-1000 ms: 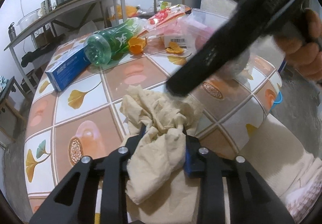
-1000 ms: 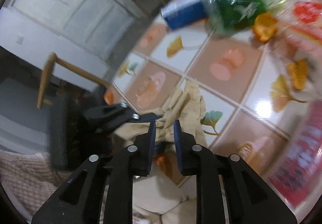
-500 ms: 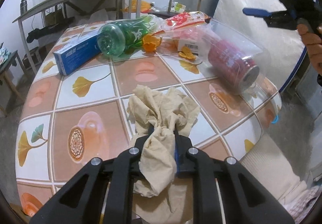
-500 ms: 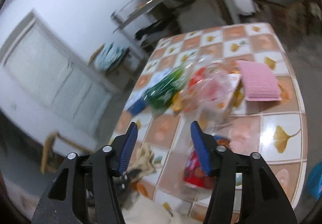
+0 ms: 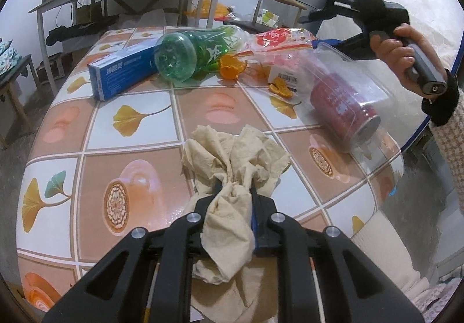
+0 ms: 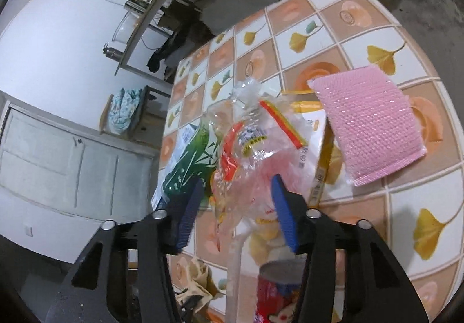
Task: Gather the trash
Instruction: 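Grasp the clear plastic bag with red strip using the right tool while the left tool holds the paper, then carry the paper and bag over the blue basket and open both tools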
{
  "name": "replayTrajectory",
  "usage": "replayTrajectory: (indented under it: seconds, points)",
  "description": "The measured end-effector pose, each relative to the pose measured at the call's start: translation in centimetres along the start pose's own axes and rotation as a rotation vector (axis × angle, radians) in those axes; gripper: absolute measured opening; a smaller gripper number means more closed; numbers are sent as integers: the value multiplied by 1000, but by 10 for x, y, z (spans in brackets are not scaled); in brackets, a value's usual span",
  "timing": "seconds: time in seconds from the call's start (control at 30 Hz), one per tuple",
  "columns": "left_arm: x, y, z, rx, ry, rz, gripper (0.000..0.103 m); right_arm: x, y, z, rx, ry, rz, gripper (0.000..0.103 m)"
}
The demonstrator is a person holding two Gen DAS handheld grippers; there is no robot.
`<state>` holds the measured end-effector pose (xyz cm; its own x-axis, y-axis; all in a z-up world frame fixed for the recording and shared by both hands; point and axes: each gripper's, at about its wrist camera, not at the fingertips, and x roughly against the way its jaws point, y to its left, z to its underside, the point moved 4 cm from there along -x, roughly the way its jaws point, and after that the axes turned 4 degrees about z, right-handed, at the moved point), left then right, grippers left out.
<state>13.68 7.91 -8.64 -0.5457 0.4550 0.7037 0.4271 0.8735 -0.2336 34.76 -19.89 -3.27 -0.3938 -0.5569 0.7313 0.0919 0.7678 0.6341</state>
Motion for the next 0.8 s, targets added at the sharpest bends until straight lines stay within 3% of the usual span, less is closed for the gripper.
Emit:
replayTrajectory:
  seconds: [0.07, 0.13, 0.23, 0.3, 0.63, 0.8]
  points:
    - [0, 0, -1, -1, 0, 2, 13, -3, 1, -2, -3, 3, 8, 38]
    - [-1, -1, -2, -3, 0, 4, 13, -7, 0, -2, -17, 12, 6, 22]
    - [-1, -3, -4, -2, -5, 3, 13, -8, -1, -3, -38, 8, -19, 9]
    - [3, -2, -6, 2, -13, 1, 13, -4, 0, -3, -46, -5, -48, 4]
    - [45, -11, -28, 47, -96, 3, 13, 65, 6, 1, -88, -130, -291, 1]
    - [72, -39, -59, 45, -167, 85, 13, 131, -4, 17, -60, -232, -385, 1]
